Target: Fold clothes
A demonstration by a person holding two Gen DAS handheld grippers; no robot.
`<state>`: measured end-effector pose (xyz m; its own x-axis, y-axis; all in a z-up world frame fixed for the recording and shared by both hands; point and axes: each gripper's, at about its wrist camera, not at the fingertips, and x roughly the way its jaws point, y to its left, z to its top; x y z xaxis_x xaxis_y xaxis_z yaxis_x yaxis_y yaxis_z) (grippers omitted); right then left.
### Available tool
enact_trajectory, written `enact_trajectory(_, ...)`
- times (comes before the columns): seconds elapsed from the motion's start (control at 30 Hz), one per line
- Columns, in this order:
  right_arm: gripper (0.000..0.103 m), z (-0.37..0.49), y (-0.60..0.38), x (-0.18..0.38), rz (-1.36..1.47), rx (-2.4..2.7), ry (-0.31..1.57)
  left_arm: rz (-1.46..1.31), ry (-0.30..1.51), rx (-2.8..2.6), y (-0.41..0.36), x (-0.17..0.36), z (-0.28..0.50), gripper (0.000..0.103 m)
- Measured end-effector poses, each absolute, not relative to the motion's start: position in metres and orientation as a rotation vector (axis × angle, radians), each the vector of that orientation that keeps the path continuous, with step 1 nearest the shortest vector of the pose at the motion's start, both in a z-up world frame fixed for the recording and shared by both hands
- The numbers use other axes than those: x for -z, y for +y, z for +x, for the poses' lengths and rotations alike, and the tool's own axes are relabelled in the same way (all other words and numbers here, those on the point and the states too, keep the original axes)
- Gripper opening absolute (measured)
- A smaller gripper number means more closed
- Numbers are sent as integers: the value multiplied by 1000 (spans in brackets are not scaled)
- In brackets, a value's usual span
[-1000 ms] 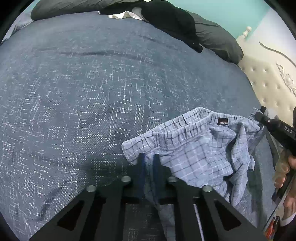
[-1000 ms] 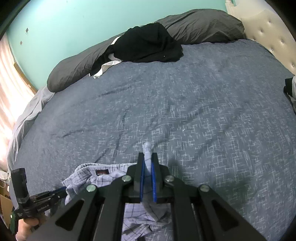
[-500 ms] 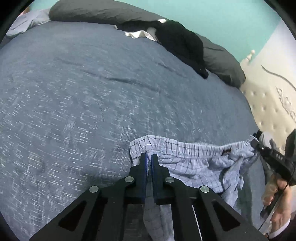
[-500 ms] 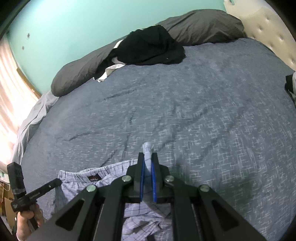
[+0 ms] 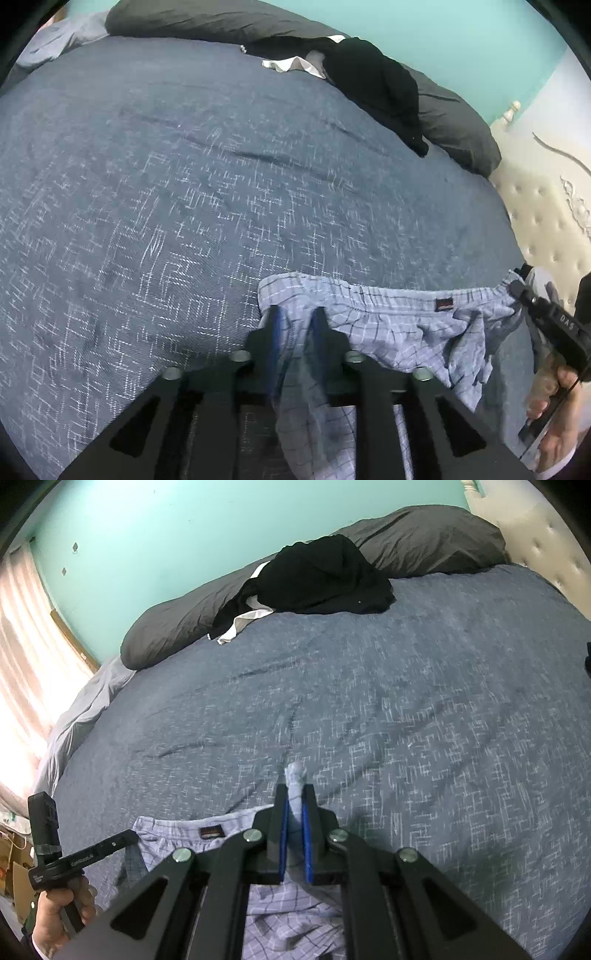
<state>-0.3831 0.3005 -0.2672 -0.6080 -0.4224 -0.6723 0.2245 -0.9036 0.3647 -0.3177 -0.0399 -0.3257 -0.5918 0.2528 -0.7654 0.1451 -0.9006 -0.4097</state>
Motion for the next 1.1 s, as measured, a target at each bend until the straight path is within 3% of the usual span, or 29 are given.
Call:
enact_trajectory(0.17,6,-379,299,269,1140,2511,-335,-1366,-654,-2672,-36,322,-321,45)
enact_trajectory(0.5,6,-371,296,268,1136,2507,-296,-1380,-757,-2593,-45,339,-335,44)
enact_trajectory(0.53,6,-370,296,269,1139,2509,-297,-1380,-744,-2596,-44,339,-334,36)
enact_trajectory(0.57,6,-370,297,269,1141,2510,-297,-1377,-737,-2597,-44,339,-334,20)
enact_trajectory(0.67,6,-368,295,269,1142,2509,-287,-1357,-733,-2594,-44,337,-333,8)
enact_trajectory(0.8,6,-364,294,266,1120,2508,-297,-1291,-716,-2595,-45,323,-327,6)
enact_trajectory(1.1,6,-344,295,230,981,2537,-340,-989,-629,-2696,-59,233,-290,6)
